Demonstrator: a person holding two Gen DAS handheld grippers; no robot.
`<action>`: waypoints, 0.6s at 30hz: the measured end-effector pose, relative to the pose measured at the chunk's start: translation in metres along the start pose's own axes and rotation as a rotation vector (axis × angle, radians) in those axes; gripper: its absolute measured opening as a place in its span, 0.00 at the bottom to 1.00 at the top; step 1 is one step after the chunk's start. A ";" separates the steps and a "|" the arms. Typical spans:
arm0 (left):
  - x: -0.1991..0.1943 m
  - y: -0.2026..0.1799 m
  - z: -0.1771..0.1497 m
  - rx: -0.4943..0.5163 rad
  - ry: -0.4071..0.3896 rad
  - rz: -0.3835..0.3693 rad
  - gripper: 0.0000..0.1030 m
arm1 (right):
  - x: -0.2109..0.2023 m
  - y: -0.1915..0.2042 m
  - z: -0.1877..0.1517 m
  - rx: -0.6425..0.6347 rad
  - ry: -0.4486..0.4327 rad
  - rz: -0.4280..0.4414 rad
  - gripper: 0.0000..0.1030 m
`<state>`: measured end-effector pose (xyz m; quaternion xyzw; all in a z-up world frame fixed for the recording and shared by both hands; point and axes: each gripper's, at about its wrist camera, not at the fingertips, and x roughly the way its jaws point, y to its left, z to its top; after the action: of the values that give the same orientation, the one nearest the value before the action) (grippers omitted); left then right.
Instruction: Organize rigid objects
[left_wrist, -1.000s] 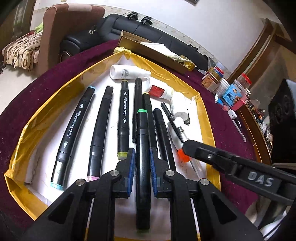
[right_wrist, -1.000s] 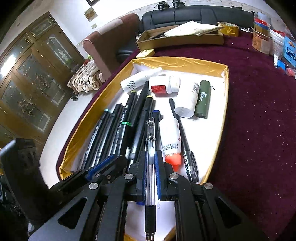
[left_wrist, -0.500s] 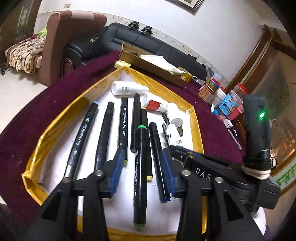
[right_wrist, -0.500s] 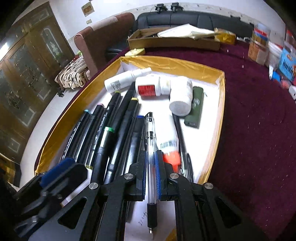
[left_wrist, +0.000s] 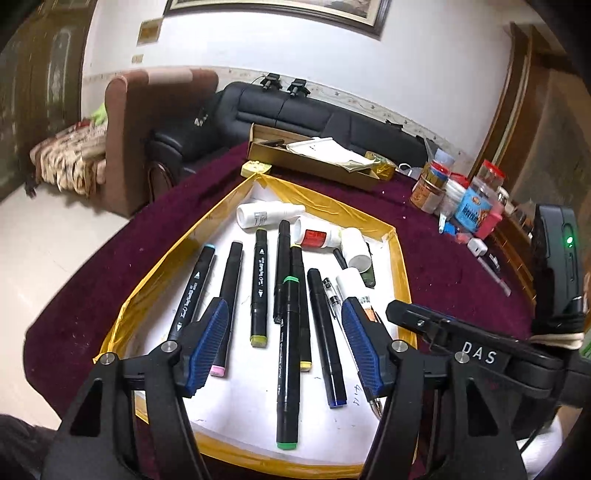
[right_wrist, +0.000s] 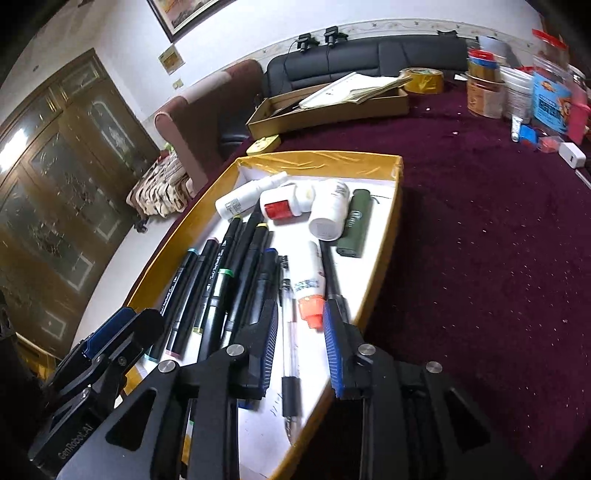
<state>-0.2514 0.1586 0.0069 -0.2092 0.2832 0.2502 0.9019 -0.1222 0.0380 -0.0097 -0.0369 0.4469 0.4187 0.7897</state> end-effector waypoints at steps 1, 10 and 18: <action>-0.001 -0.003 0.000 0.013 -0.003 0.009 0.65 | -0.001 0.000 -0.001 -0.001 -0.003 -0.001 0.22; 0.004 -0.017 -0.003 0.058 0.028 0.038 0.67 | -0.007 -0.018 -0.006 0.034 -0.005 0.001 0.22; 0.008 -0.022 -0.007 0.071 0.057 0.037 0.67 | -0.008 -0.021 -0.008 0.037 0.002 0.001 0.23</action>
<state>-0.2357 0.1405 0.0023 -0.1790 0.3212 0.2506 0.8955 -0.1151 0.0158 -0.0158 -0.0224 0.4556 0.4107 0.7894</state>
